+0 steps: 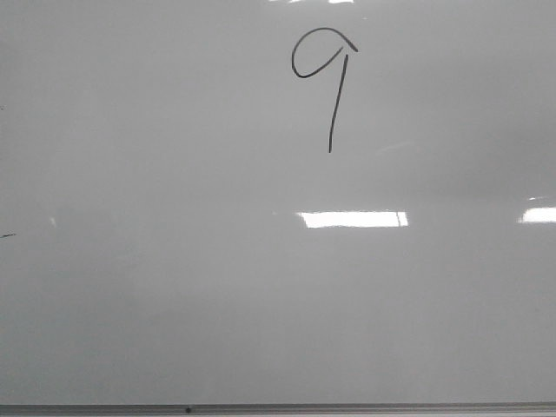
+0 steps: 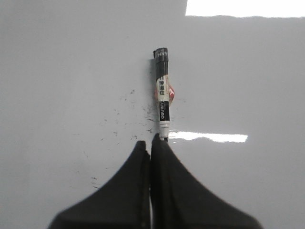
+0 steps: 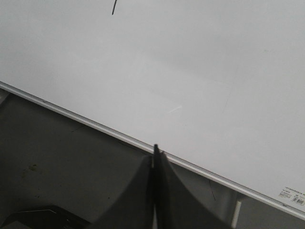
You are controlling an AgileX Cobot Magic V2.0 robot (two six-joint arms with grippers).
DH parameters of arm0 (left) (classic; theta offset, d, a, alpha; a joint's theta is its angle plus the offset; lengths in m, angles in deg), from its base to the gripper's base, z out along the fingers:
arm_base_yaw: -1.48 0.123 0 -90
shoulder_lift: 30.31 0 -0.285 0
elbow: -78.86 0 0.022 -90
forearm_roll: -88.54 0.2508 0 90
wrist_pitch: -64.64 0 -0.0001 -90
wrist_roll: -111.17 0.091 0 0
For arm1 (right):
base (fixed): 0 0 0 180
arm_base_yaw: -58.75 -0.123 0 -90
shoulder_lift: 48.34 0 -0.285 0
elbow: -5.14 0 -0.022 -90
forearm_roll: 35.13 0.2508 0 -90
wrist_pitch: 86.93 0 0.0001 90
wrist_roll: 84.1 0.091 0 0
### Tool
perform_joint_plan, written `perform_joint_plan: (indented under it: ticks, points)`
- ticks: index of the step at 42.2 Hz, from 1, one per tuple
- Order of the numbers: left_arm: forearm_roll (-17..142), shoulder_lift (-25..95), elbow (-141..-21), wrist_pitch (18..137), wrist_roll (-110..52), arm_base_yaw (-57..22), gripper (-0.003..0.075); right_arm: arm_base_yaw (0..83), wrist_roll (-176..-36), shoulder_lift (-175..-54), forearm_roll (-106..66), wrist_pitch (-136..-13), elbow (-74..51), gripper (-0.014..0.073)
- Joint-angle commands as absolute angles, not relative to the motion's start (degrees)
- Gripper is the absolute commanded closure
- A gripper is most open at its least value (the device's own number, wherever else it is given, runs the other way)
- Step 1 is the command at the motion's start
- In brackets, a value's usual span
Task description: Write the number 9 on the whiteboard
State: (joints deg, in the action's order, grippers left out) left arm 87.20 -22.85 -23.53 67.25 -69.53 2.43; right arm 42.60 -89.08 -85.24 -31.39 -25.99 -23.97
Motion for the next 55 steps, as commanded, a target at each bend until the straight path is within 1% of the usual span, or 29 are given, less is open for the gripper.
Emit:
perform_joint_plan:
  ticks: [1,5,47,50,55]
  points:
    - [86.9,-23.8,-23.7,60.1,-69.4,2.8,0.0739,42.9,-88.8,-85.5,-31.5,-29.9,-22.7,0.0672]
    - [87.2,-24.1,-23.4,56.4,-69.4,2.8,0.0739,42.9,-88.8,-85.6,-31.5,-29.9,-22.7,0.0672]
    - [87.2,-24.1,-23.4,56.4,-69.4,2.8,0.0739,42.7,-88.8,-85.3,-31.6,-30.0,-22.9,0.0672]
    - [87.2,-24.1,-23.4,56.4,-69.4,2.8,0.0739,44.2,-89.4,-83.8,-32.4,-33.3,-24.3,0.0672]
    - [87.2,-24.1,-23.4,56.4,-69.4,2.8,0.0739,48.4,-89.4,-78.7,-32.6,-46.4,-32.5,0.0672]
